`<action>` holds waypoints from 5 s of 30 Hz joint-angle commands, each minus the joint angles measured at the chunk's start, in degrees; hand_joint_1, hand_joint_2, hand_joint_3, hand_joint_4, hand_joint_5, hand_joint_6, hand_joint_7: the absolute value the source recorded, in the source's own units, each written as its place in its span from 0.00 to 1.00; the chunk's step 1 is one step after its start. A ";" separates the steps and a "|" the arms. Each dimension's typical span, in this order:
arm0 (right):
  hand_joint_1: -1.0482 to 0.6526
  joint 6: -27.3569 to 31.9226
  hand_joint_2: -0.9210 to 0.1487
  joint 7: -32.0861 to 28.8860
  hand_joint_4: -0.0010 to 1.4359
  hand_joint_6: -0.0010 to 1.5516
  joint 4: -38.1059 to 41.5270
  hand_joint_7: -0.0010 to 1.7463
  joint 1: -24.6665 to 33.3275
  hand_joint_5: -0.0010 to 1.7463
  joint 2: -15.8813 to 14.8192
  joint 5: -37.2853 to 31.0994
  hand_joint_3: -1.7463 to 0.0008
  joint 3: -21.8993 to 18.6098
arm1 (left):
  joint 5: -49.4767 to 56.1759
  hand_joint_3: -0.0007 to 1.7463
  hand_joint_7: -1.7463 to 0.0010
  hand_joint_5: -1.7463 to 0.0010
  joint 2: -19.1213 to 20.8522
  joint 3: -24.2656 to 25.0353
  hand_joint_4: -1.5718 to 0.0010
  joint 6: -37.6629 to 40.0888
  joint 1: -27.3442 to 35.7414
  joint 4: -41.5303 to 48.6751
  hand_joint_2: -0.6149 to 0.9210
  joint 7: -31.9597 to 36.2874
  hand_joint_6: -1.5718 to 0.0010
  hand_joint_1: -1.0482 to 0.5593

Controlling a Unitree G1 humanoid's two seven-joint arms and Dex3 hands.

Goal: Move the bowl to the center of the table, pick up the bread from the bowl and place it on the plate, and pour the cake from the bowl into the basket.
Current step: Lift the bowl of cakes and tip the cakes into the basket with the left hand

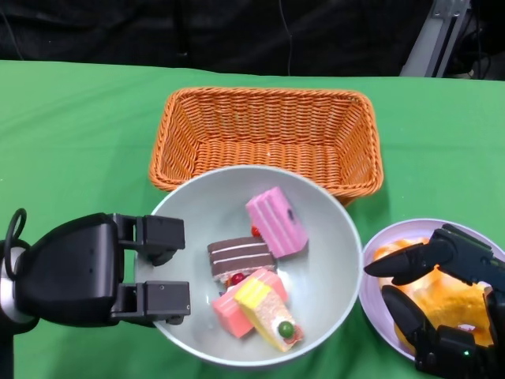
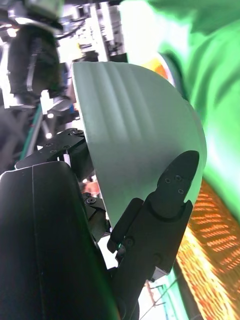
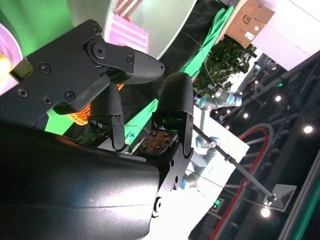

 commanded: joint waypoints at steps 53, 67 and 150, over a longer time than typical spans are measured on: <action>0.49 -14.30 0.28 -13.43 0.25 0.26 16.00 0.54 -2.65 0.76 6.61 -5.75 0.59 -4.98 | -25.26 0.95 0.00 0.00 -14.45 28.34 0.33 -14.93 0.84 9.48 0.48 -30.27 0.57 0.55; 0.48 -13.30 0.26 -11.49 0.28 0.28 16.02 0.56 -2.35 0.78 6.50 -3.78 0.61 -3.85 | -33.42 0.95 0.00 0.00 -21.98 29.89 0.32 -13.55 -1.15 16.04 0.54 -40.70 0.50 0.55; 0.44 -11.97 0.07 -9.48 0.36 0.34 15.24 0.55 0.77 0.75 5.94 -3.26 0.80 -1.98 | -90.15 1.00 0.00 0.00 -58.27 55.64 0.35 45.59 1.16 2.86 0.52 -84.59 0.46 0.58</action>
